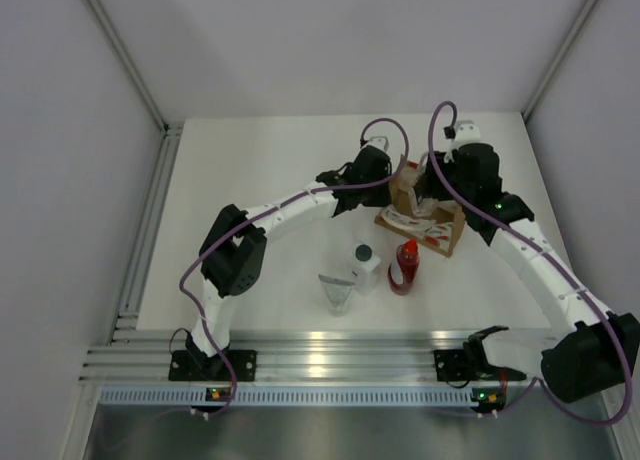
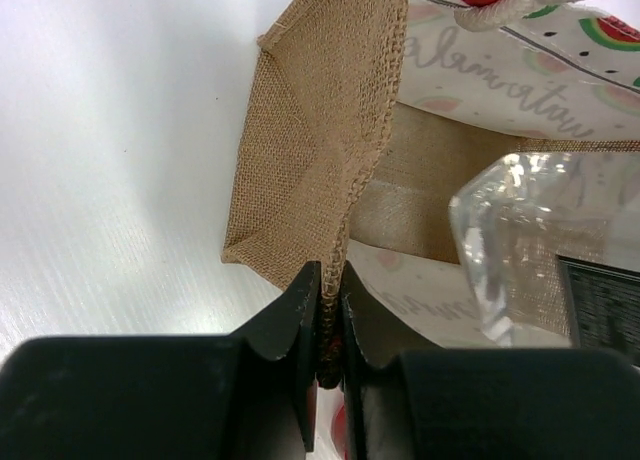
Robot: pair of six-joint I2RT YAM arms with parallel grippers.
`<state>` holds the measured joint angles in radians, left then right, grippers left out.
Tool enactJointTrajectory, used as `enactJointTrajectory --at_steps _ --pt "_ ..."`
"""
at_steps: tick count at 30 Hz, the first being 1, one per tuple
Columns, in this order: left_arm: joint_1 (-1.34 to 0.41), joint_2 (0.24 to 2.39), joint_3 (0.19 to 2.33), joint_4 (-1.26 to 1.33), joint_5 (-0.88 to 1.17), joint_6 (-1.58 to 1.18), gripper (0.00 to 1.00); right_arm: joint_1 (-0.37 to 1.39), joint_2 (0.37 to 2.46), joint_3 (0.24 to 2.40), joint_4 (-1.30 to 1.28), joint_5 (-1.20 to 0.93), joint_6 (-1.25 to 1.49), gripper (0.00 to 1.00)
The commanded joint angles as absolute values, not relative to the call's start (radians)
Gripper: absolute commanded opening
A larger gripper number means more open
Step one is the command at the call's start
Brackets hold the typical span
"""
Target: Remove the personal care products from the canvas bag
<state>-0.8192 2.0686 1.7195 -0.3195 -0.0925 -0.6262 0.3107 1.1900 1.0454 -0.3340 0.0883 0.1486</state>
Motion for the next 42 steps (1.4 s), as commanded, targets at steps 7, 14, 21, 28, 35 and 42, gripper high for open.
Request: enactJointTrajectory --at_steps 7,14,21,28,35,42 --pt "-0.816 1.964 1.730 -0.304 -0.089 -0.632 0.59 0.288 1.017 1.264 -0.365 0.146 0.123 0.00" --pt "-0.816 1.933 1.759 -0.305 -0.084 -0.620 0.84 0.290 0.953 1.316 -0.460 0.184 0.121 0.00" --pt "-0.816 1.884 1.795 -0.305 -0.100 -0.606 0.98 0.290 0.881 1.342 -0.577 0.215 0.117 0.00" --pt "-0.818 1.786 1.810 -0.305 -0.098 -0.586 0.98 0.290 0.787 1.344 -0.701 0.212 0.121 0.00" --pt "-0.818 1.623 1.723 -0.305 -0.144 -0.571 0.98 0.290 0.693 1.223 -0.761 0.138 0.166 0.00" --pt "-0.816 1.441 1.537 -0.319 -0.256 -0.575 0.98 0.290 0.588 0.993 -0.703 0.009 0.202 0.00"
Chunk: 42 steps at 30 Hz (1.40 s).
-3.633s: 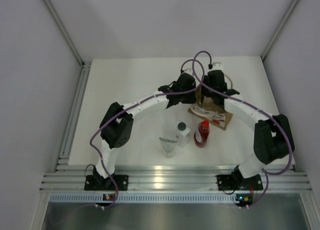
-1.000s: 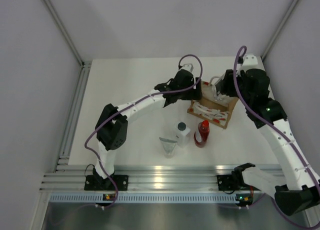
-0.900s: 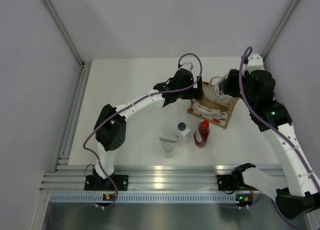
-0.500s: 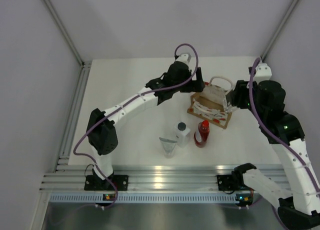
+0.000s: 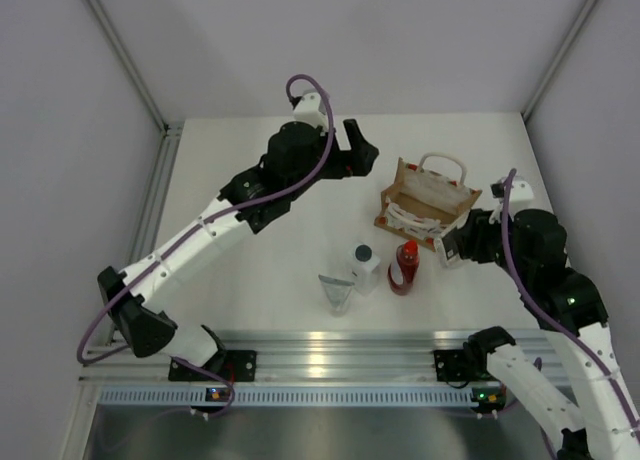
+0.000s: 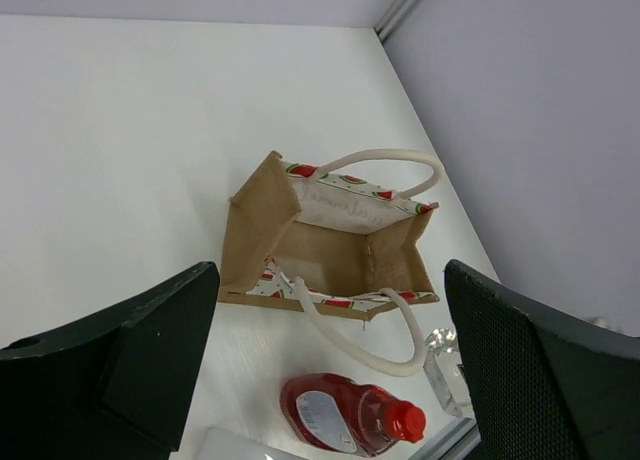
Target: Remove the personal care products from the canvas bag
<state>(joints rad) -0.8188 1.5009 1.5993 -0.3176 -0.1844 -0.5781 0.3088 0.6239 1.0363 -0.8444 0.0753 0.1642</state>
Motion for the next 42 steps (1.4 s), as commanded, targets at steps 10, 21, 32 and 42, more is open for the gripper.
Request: enactJointTrajectory --at_steps 10,21,32,42 --pt "-0.816 1.301 1.411 -0.475 -0.373 -0.577 0.98 0.302 0.555 0.799 -0.661 0.067 0.268 0.00" --pt "-0.741 1.263 1.425 -0.801 -0.540 -0.583 0.98 0.584 0.600 0.680 -0.549 0.342 0.376 0.00" --pt "-0.577 1.089 1.214 -0.828 -0.521 -0.465 0.98 0.741 0.701 0.634 -0.491 0.522 0.478 0.00" --pt "-0.577 1.042 1.114 -0.795 -0.607 -0.492 0.98 0.761 0.736 0.583 -0.477 0.526 0.526 0.32"
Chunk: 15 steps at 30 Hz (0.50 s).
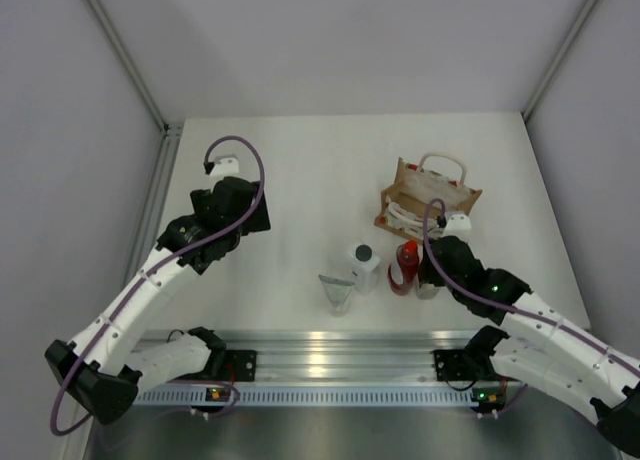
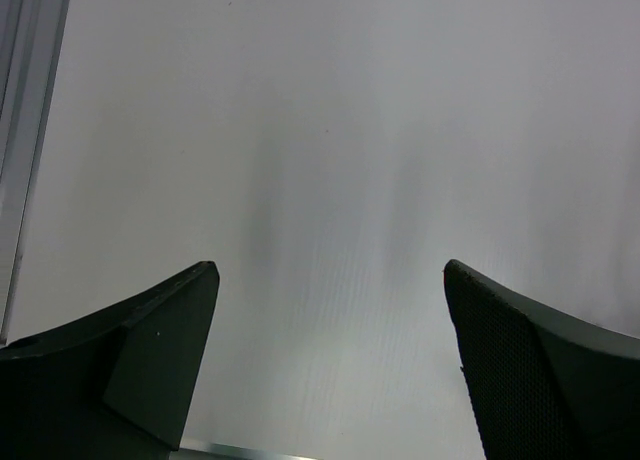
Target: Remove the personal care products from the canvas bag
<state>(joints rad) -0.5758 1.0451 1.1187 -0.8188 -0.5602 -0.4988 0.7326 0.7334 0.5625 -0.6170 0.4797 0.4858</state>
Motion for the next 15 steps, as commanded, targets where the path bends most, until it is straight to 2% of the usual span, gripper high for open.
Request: enactJointTrajectory --at_steps 1,3,8,9,15 --pt "-0.577 1.043 1.112 -0.795 -0.610 -0.492 0.98 0.762 0.736 0.581 -0.477 0.529 0.528 0.39" --pt "-0.577 1.043 1.111 -0.795 -0.611 -0.497 0.98 0.772 0.738 0.578 -0.477 0.529 0.537 0.53" --pt "-0.575 1.043 1.106 -0.793 -0.615 -0.505 0.98 0.775 0.742 0.610 -0.505 0.554 0.534 0.73" --pt "-0.577 1.043 1.104 -0.793 -0.615 -0.508 0.98 0.775 0.739 0.618 -0.512 0.558 0.529 0.85" --pt "-0.572 1.035 1.106 -0.793 -0.618 -0.509 0.98 0.775 0.721 0.689 -0.566 0.601 0.496 0.92"
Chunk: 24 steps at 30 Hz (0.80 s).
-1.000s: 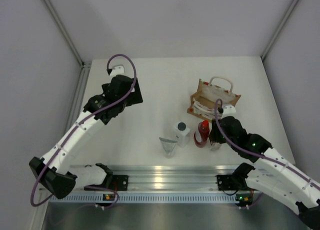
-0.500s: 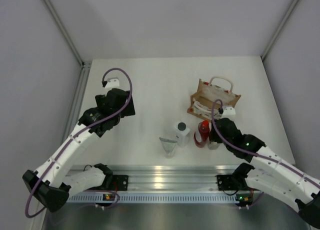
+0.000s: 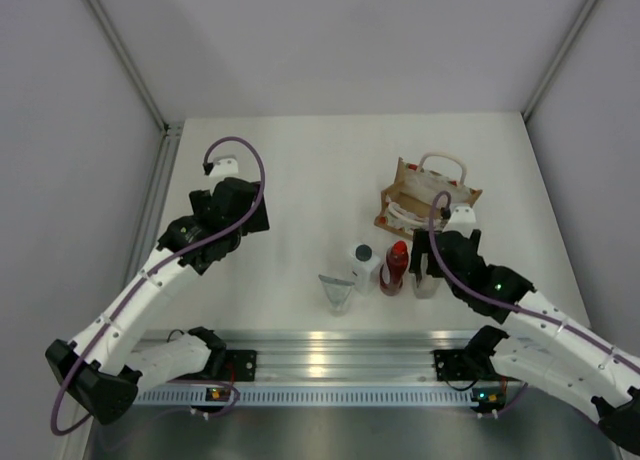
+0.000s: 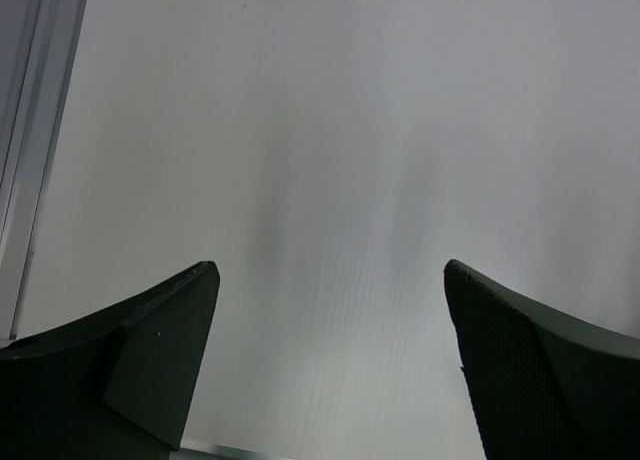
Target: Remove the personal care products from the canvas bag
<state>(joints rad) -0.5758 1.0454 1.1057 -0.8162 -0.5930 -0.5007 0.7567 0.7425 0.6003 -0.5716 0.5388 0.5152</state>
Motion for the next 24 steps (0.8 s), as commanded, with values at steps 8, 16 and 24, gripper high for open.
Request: enactJointTrajectory --at_steps 8,16,24 --pt "-0.440 1.005 1.108 -0.781 -0.558 -0.523 0.98 0.709 0.733 0.824 -0.618 0.661 0.379 0.94" --pt "-0.422 0.921 1.103 -0.782 -0.661 -0.532 0.98 0.612 0.657 0.933 -0.623 0.710 0.247 0.99" --pt "-0.422 0.769 1.060 -0.782 -0.715 -0.523 0.98 0.609 0.559 0.977 -0.732 0.796 0.193 0.99"
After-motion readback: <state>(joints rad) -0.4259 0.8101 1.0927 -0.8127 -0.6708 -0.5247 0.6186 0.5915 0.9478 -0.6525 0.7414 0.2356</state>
